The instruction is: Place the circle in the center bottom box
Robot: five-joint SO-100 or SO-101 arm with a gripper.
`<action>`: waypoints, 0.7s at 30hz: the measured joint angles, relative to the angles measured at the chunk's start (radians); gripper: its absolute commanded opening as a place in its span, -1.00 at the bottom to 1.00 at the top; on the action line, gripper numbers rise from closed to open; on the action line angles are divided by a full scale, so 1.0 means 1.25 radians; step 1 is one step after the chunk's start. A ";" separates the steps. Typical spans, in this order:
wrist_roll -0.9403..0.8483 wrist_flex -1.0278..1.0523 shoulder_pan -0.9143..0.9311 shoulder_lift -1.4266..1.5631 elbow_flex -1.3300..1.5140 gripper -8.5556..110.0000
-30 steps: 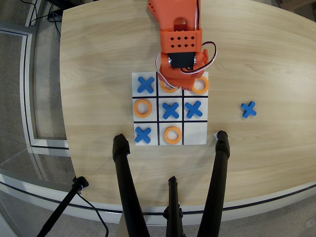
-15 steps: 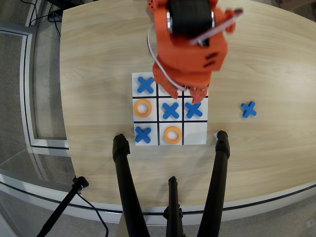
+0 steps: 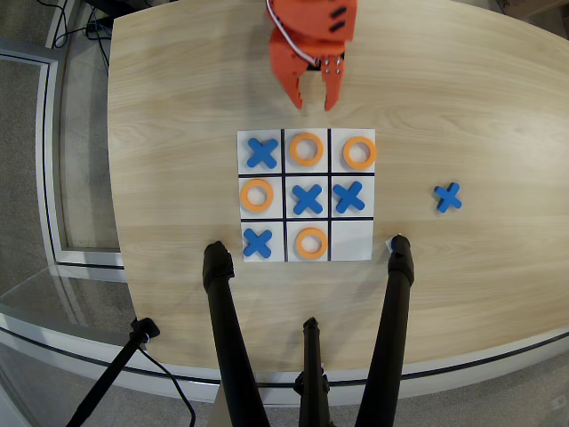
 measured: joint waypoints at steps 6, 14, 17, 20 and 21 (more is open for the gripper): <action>-0.071 -0.082 0.103 0.012 0.166 -0.86; -0.115 -0.032 0.248 0.023 0.166 -0.85; -0.115 -0.032 0.362 0.025 0.166 -0.86; -0.115 -0.026 0.524 0.036 0.166 -0.85; -0.115 -0.026 0.585 0.036 0.166 -0.85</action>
